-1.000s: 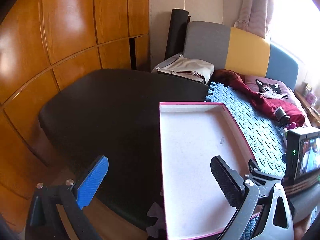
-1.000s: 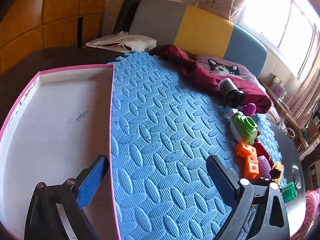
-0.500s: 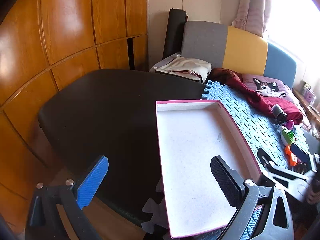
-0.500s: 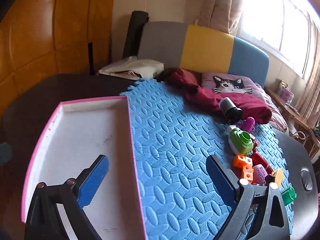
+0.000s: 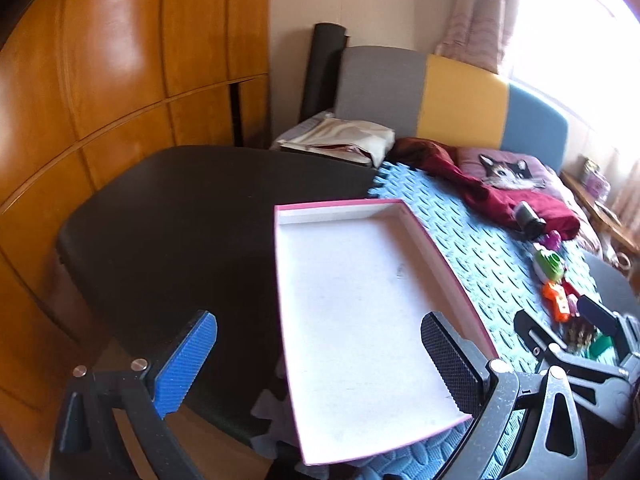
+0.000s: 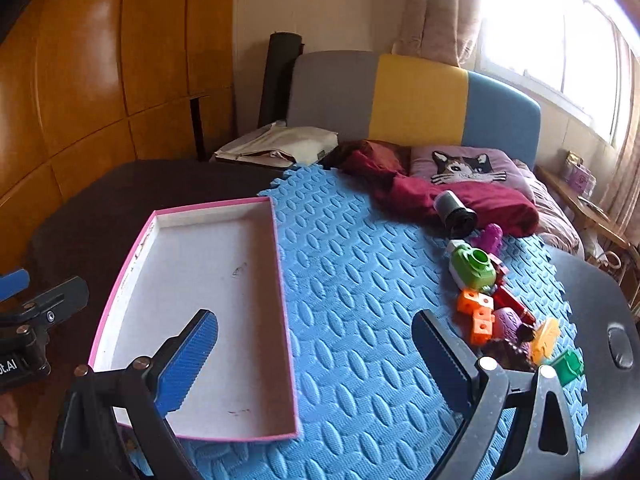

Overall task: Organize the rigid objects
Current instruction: 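Move both tools from the white tray toward the toy pile, then grasp the black-and-clear cylinder with the left gripper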

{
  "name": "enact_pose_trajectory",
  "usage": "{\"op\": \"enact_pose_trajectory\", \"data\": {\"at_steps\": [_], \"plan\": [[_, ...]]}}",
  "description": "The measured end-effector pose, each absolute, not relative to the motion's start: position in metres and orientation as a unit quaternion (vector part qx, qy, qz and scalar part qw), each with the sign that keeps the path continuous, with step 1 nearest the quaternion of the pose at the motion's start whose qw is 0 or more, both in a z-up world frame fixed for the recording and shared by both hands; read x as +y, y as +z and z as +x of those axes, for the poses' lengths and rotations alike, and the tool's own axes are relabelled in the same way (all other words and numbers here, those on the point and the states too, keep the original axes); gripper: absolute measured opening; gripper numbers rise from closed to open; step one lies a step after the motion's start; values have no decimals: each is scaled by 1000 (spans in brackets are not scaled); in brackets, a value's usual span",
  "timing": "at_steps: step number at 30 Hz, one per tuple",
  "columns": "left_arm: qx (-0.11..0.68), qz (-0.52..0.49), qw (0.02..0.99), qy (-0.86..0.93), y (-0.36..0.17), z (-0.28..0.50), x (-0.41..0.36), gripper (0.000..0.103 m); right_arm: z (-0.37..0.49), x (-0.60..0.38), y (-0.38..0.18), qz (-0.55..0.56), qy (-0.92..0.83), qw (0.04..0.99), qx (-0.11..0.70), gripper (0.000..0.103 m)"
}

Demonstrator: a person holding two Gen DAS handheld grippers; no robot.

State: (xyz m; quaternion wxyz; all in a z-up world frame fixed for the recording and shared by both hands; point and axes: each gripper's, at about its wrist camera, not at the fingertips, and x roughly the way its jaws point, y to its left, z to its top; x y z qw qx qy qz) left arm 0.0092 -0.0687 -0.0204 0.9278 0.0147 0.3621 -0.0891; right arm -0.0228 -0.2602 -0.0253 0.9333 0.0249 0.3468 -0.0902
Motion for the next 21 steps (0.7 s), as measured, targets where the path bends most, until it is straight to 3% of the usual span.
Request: {"op": "enact_pose_trajectory", "data": {"at_steps": [21], "plan": [[358, 43, 901, -241, 7, 57, -209, 103, -59, -459, 0, 114, -213, 915, 322, 99]]}}
